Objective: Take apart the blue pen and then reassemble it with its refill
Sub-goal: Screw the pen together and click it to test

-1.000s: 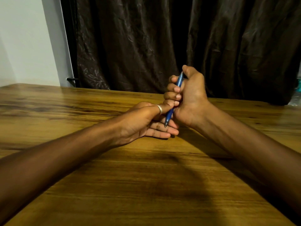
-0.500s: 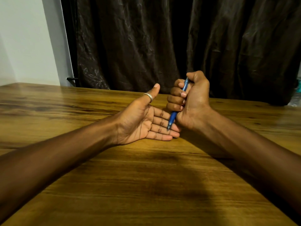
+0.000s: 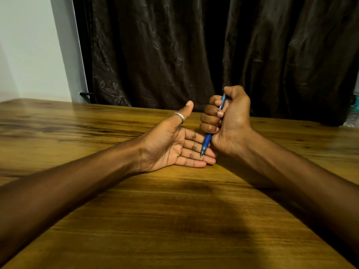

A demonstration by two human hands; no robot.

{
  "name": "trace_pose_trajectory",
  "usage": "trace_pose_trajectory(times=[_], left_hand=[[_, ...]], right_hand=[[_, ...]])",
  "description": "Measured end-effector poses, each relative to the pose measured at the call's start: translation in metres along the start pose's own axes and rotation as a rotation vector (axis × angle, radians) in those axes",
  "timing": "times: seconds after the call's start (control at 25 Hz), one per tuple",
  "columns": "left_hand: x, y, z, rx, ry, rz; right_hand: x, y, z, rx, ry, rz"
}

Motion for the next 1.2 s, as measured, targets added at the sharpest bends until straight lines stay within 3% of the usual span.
trace_pose_trajectory(times=[1.2], left_hand=[[0.0009,-0.0028,0.0038,-0.009,-0.112,-0.02]], right_hand=[[-0.0031,-0.0013,-0.0057,0.086,0.004,0.018]])
Point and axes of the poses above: each hand's wrist, its own y-axis away from the middle knuckle, its own z-axis out of the palm, x = y × z, the point moved 6 cm from there along -y, towards the middle knuckle, and after that the axes turned 12 degrees about -x, right-handed, at the moved point
